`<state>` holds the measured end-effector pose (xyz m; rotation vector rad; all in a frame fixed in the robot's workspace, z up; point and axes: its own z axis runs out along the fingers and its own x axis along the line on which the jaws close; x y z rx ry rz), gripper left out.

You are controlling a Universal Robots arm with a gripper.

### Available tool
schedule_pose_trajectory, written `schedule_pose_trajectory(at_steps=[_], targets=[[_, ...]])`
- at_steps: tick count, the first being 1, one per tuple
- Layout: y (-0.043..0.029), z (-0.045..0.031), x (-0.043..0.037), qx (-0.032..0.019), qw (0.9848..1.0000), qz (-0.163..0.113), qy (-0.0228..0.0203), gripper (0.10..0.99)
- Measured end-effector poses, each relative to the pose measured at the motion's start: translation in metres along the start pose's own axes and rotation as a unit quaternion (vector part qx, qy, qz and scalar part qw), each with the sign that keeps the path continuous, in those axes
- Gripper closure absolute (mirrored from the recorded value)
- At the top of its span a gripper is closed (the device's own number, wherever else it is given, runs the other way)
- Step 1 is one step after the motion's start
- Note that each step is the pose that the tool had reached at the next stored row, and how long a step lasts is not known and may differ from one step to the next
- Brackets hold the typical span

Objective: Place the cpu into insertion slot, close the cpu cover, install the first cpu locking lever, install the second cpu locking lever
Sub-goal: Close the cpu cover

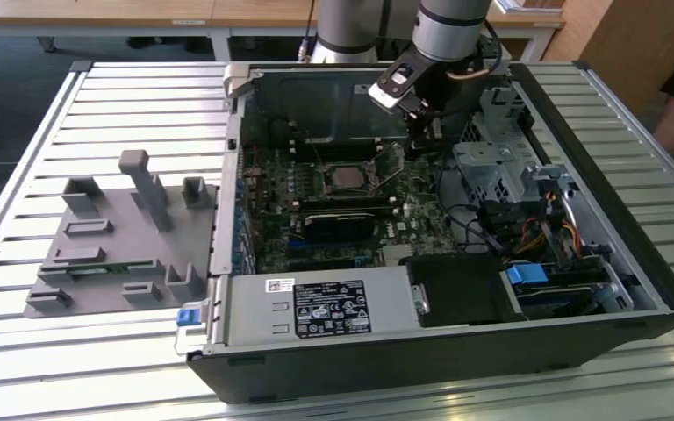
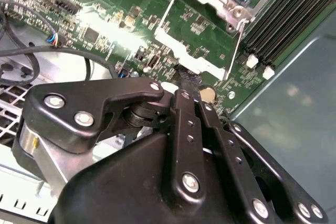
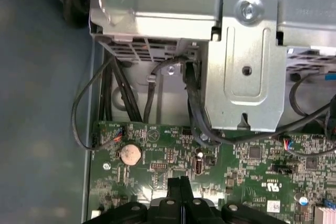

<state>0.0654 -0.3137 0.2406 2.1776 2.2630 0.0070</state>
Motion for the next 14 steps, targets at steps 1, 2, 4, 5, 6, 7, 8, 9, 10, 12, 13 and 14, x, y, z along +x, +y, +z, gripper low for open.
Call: schedule_pose_trajectory(at_steps=[1, 2, 4, 5, 6, 7, 8, 9, 10, 12, 13, 14], targets=[[-0.0021, 0.0, 0.0001, 0.0, 1.0, 0.0, -0.0001, 0.98], [-0.0042, 0.0001, 0.0002, 0.0, 1.0, 0.0, 0.0, 0.98], [-0.0082, 0.0002, 0.0003, 0.0, 1.0, 0.0, 0.0, 0.98], [-0.0098, 0.0002, 0.0004, 0.0, 1.0, 0.0, 0.0, 0.98], [-0.0111, 0.0003, 0.0005, 0.0, 1.0, 0.0, 0.0, 0.98], [-0.0125, 0.0003, 0.0005, 0.0, 1.0, 0.0, 0.0, 0.98], [-0.0139, 0.0003, 0.0006, 0.0, 1.0, 0.0, 0.0, 0.98], [-0.015, 0.0003, 0.0007, 0.0, 1.0, 0.0, 0.0, 0.98], [-0.016, 0.0004, 0.0007, 0.0, 1.0, 0.0, 0.0, 0.98], [-0.0184, 0.0004, 0.001, 0.0, 1.0, 0.0, 0.0, 0.98], [-0.0193, 0.0004, 0.001, 0.0, 1.0, 0.0, 0.0, 0.98], [-0.0198, 0.0005, 0.001, 0.0, 1.0, 0.0, 0.0001, 0.98]])
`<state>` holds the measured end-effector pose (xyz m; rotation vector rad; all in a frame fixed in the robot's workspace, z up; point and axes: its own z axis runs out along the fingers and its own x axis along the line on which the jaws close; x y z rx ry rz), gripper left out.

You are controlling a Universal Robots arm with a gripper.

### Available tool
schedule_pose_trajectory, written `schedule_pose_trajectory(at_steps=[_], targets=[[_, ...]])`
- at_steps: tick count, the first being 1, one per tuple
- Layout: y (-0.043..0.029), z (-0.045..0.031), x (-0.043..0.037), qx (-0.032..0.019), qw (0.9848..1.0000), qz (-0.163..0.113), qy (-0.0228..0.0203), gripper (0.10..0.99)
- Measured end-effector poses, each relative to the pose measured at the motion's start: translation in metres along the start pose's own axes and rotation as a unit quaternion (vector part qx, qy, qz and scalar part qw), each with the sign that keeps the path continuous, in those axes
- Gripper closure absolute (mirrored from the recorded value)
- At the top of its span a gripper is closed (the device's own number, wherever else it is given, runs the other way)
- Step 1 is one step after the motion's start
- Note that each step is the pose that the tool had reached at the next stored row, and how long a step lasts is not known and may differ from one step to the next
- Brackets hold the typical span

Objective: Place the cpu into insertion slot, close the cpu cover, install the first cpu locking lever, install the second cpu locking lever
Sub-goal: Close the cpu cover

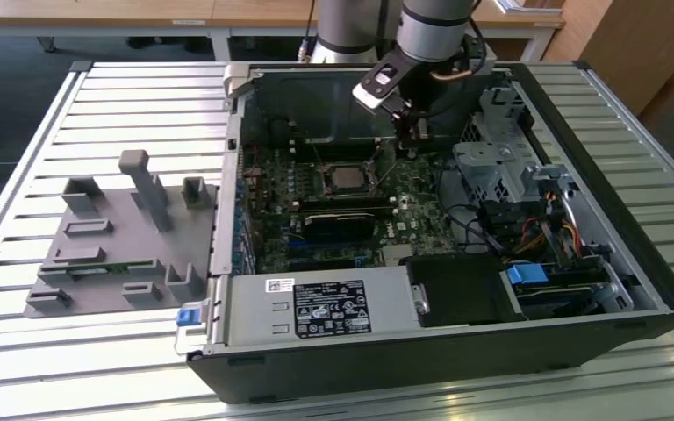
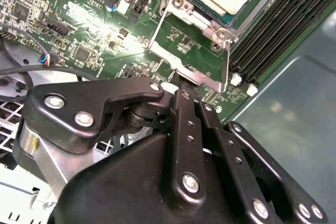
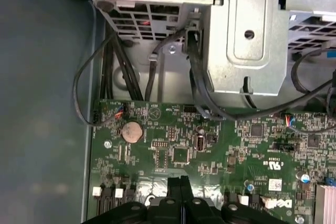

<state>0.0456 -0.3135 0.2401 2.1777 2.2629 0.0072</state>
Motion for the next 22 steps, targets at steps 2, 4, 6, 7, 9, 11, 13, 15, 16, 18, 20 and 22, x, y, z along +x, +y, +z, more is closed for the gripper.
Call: schedule_pose_trajectory(at_steps=[2, 4, 6, 7, 9, 11, 13, 15, 16, 18, 20, 22], targets=[[-0.0006, 0.0001, 0.0001, 0.0, 1.0, 0.0, 0.0, 0.98], [-0.0017, 0.0001, 0.0002, 0.0, 1.0, 0.0, -0.0001, 0.98], [-0.0037, 0.0001, 0.0004, 0.0, 1.0, 0.0, -0.0001, 0.98], [-0.0049, 0.0002, 0.0004, 0.0, 1.0, 0.0, -0.0001, 0.98], [-0.007, 0.0003, 0.0006, 0.0, 1.0, 0.0, 0.0, 0.98], [-0.0092, 0.0003, 0.0007, 0.0, 1.0, 0.0, 0.0, 0.98], [-0.0111, 0.0004, 0.0008, 0.0, 1.0, 0.0, 0.0, 0.98], [-0.0135, 0.0004, 0.0011, 0.0, 1.0, 0.0, -0.0001, 0.98], [-0.0149, 0.0004, 0.0012, 0.0, 1.0, 0.0, -0.0001, 0.98], [-0.0175, 0.0006, 0.0013, 0.0, 1.0, 0.0, 0.0, 0.98], [-0.0195, 0.0007, 0.0015, 0.0, 1.0, 0.0, 0.0, 0.98], [-0.0218, 0.0008, 0.0016, 0.0, 1.0, 0.0, 0.0, 0.98]])
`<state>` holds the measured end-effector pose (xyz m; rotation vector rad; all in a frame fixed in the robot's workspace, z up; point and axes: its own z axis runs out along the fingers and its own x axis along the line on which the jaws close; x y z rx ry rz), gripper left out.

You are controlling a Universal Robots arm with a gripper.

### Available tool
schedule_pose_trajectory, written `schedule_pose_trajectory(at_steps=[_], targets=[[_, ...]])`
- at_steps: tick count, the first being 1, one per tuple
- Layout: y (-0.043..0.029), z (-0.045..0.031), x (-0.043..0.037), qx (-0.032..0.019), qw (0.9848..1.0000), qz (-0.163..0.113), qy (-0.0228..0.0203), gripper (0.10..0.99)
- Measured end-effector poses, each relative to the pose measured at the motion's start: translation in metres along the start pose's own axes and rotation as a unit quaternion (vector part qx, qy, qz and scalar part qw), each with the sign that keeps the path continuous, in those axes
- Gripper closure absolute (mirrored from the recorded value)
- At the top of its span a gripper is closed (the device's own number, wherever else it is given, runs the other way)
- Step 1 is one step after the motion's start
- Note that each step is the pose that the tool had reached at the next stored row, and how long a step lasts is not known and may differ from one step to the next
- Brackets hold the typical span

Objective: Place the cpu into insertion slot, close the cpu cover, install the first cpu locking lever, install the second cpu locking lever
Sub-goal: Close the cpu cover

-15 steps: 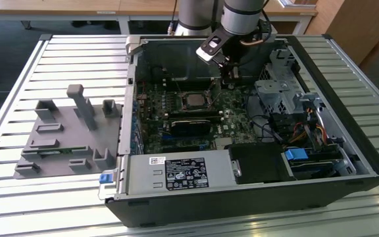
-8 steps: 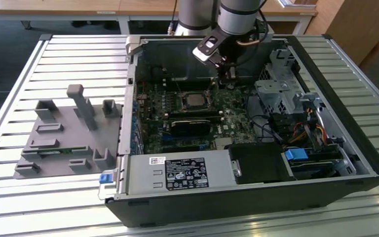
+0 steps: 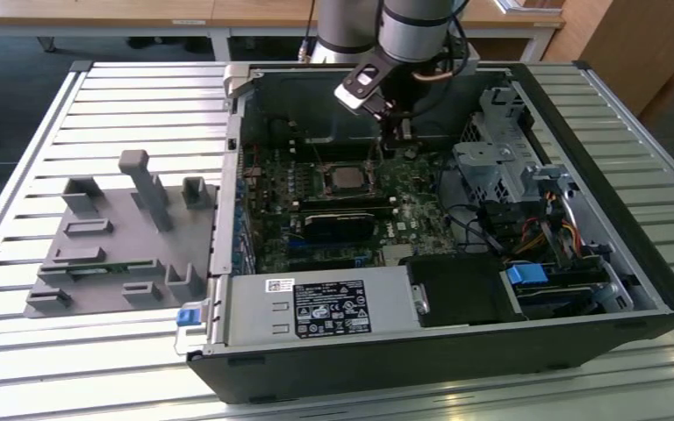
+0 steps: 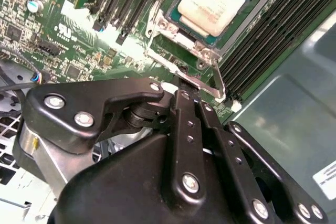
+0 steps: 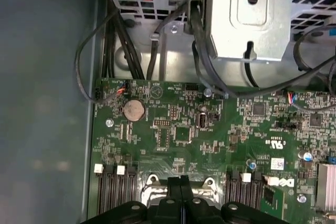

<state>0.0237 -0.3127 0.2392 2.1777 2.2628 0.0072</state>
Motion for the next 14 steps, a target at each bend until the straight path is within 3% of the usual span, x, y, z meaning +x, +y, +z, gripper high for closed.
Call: schedule_pose_trajectory(at_steps=[10, 14], targets=[[-0.0098, 0.0022, 0.0008, 0.0, 1.0, 0.0, 0.0, 0.98], [-0.0179, 0.0095, 0.0015, 0.0, 1.0, 0.0, 0.0, 0.98]])
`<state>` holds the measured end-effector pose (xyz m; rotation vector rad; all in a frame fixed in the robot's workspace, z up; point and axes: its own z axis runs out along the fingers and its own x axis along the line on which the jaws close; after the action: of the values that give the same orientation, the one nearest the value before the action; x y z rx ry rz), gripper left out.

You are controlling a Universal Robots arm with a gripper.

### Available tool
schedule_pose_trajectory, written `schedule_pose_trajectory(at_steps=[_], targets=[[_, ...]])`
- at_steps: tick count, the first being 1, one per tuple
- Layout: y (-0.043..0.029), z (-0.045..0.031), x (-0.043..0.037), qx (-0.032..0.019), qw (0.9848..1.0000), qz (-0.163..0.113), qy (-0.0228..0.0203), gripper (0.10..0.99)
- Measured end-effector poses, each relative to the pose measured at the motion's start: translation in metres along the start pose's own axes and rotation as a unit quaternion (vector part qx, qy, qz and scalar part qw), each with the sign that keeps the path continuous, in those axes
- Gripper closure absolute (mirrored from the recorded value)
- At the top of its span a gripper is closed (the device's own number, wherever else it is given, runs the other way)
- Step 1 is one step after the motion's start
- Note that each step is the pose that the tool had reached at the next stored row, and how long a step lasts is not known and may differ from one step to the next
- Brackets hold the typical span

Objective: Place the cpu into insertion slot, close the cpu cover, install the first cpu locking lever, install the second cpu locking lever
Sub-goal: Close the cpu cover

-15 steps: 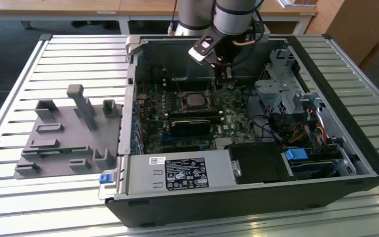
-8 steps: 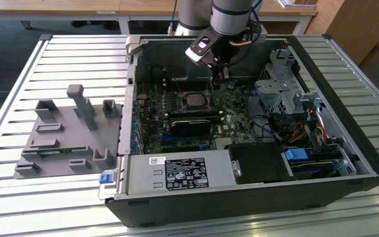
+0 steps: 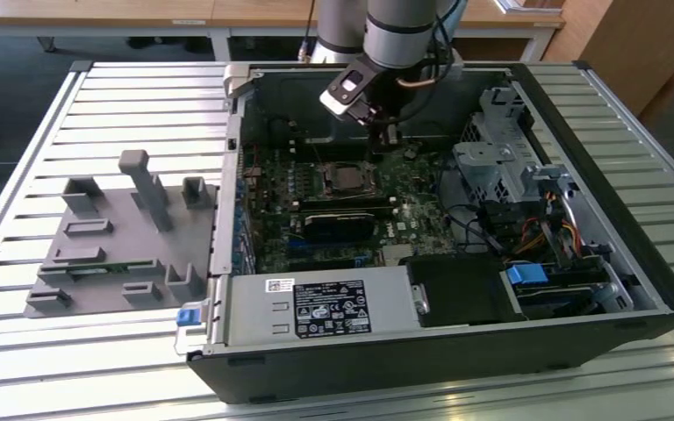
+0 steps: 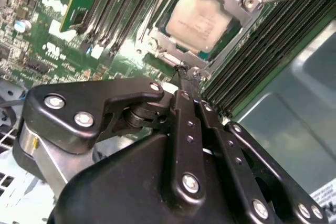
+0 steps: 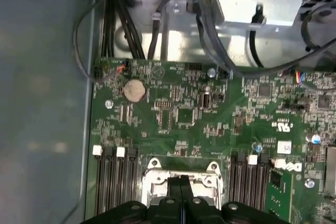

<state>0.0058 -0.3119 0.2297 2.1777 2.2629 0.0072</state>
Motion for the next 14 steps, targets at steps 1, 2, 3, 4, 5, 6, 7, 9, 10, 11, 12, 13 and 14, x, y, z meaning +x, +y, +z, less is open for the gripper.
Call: schedule_pose_trajectory(at_steps=[1, 2, 3, 4, 5, 6, 7, 9, 10, 11, 12, 13, 14], targets=[[-0.0057, 0.0017, 0.0003, 0.0, 1.0, 0.0, 0.0, 0.98], [-0.0091, 0.0022, 0.0004, 0.0, 1.0, 0.0, 0.0, 0.98], [-0.0135, 0.0026, 0.0005, 0.0, 1.0, 0.0, 0.0, 0.98], [-0.0182, 0.0031, 0.0007, 0.0, 1.0, 0.0, -0.0001, 0.98], [-0.0217, 0.0036, 0.0008, 0.0, 1.0, 0.0, -0.0001, 0.98], [-0.0249, 0.0041, 0.001, 0.0, 1.0, 0.0, 0.0, 0.98], [-0.0281, 0.0046, 0.0011, 0.0, 1.0, 0.0, -0.0001, 0.98], [-0.0322, 0.0065, 0.0013, 0.0, 1.0, 0.0, 0.0, 0.98], [-0.0333, 0.0081, 0.0013, 0.0, 1.0, 0.0, 0.0, 0.98], [-0.0343, 0.0099, 0.0013, 0.0, 1.0, 0.0, 0.0, 0.98], [-0.0356, 0.0118, 0.0014, 0.0, 1.0, 0.0, 0.0, 0.98], [-0.0371, 0.013, 0.0014, 0.0, 1.0, 0.0, -0.0001, 0.98], [-0.0389, 0.0138, 0.0015, 0.0, 1.0, 0.0, -0.0001, 0.98]])
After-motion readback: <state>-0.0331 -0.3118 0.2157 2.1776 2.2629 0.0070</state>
